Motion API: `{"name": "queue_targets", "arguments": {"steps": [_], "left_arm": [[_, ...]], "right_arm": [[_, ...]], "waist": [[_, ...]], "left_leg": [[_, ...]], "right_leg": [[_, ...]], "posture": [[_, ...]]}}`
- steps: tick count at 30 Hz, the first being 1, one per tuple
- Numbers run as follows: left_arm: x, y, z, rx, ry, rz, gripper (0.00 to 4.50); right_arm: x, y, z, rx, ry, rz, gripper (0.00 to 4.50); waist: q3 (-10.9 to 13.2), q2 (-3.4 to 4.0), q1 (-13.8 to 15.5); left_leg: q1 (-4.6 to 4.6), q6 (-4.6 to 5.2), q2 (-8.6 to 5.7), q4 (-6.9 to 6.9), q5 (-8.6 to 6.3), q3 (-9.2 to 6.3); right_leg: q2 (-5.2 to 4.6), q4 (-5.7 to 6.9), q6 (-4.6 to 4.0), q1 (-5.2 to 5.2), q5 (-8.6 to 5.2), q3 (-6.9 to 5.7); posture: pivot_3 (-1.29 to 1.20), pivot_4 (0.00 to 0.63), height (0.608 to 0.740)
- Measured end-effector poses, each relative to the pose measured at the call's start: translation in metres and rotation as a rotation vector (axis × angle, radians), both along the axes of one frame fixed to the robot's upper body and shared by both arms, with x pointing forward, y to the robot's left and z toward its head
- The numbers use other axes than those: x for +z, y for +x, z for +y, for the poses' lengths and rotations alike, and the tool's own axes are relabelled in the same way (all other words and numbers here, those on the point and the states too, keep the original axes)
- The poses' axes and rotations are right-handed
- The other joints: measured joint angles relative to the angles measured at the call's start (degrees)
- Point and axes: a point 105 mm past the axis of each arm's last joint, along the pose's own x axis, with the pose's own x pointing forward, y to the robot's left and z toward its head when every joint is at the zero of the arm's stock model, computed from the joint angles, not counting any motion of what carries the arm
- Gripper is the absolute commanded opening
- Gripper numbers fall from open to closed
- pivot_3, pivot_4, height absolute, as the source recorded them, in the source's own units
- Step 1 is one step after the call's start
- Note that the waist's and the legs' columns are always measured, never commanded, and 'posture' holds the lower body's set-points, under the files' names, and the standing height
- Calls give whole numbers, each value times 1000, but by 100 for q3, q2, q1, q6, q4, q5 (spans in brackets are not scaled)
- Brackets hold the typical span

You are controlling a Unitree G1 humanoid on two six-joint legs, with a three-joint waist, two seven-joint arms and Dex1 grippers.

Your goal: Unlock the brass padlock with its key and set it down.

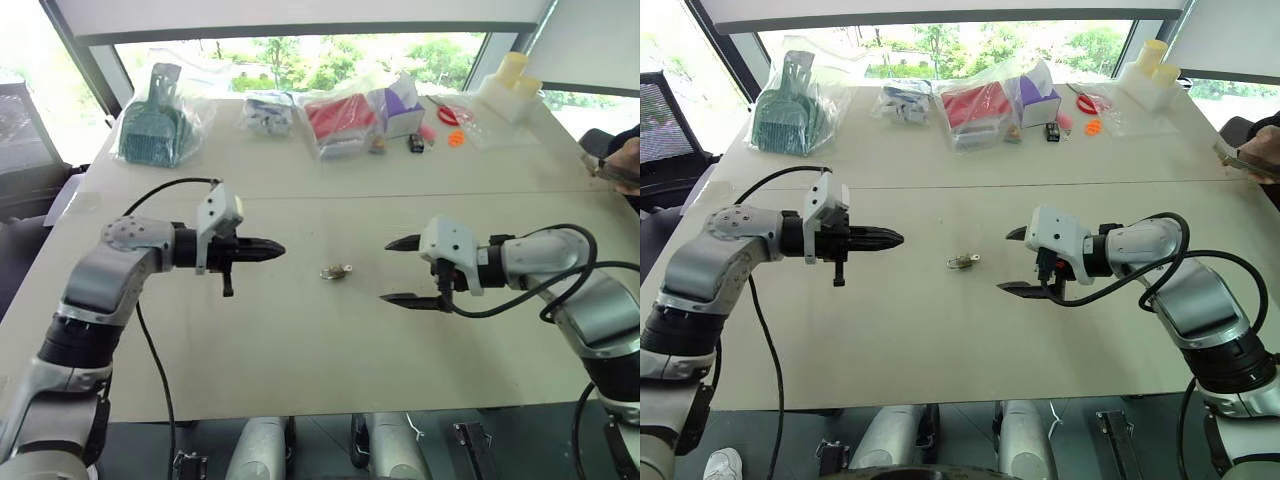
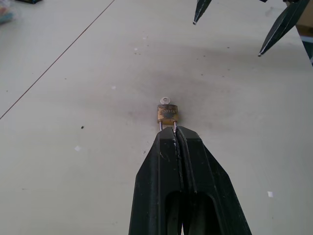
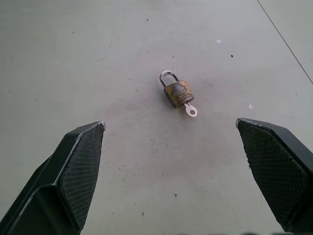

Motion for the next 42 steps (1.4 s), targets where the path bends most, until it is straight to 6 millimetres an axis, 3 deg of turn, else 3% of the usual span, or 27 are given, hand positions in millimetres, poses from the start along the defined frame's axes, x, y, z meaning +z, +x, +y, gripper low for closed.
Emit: {"name": "queue_targets", "arguments": {"steps": [7, 10, 15, 18, 29, 40, 42], "left_arm": [[12, 28, -20, -18, -16, -69, 0], [8, 36, -39, -47, -1, -95, 809], [-25, 35, -74, -121, 57, -68, 3200], [-51, 27, -83, -163, 107, -36, 4476], [-77, 37, -76, -83, 172, -81, 4476], [-83, 39, -86, -29, 124, -32, 4476], [-83, 38, -85, -23, 124, -31, 3933]], "right_arm": [[-1, 0, 1, -5, 0, -4, 4460], [-1, 1, 1, -10, -6, -11, 4500], [-5, 0, 0, -22, -9, -13, 4500], [-8, -3, 2, -23, -8, -8, 4500], [-8, -3, 4, -47, 0, -30, 4500], [-7, -2, 4, -61, 4, -40, 4500], [-7, -2, 4, -61, 3, -42, 4500]], "waist": [[0, -3, 33], [0, -3, 19], [0, -4, 5], [0, -5, -12], [0, -5, 13], [0, -5, 9], [-1, -5, 8]], "left_leg": [[0, 0, -6, 7, 1, 0], [0, 1, -7, 6, 0, 3], [1, 1, -6, 6, 1, 5], [2, 1, -4, 5, 1, 2], [1, 1, -4, 7, 0, -3], [3, 2, -5, 8, 1, -4], [4, 2, -4, 8, 0, -4]], "right_leg": [[0, 1, 0, 7, 0, 0], [0, 0, 2, 7, 1, 0], [0, 3, 3, 5, 2, -1], [1, 6, 3, 2, 2, 0], [-3, 9, 2, 3, 2, -1], [-3, 11, 2, 5, 2, 0], [-3, 11, 2, 5, 2, 0]], "posture": [[0, 150, 740], [0, 150, 740], [0, 150, 740], [0, 150, 740], [0, 150, 740], [0, 150, 740], [0, 150, 740]]}}
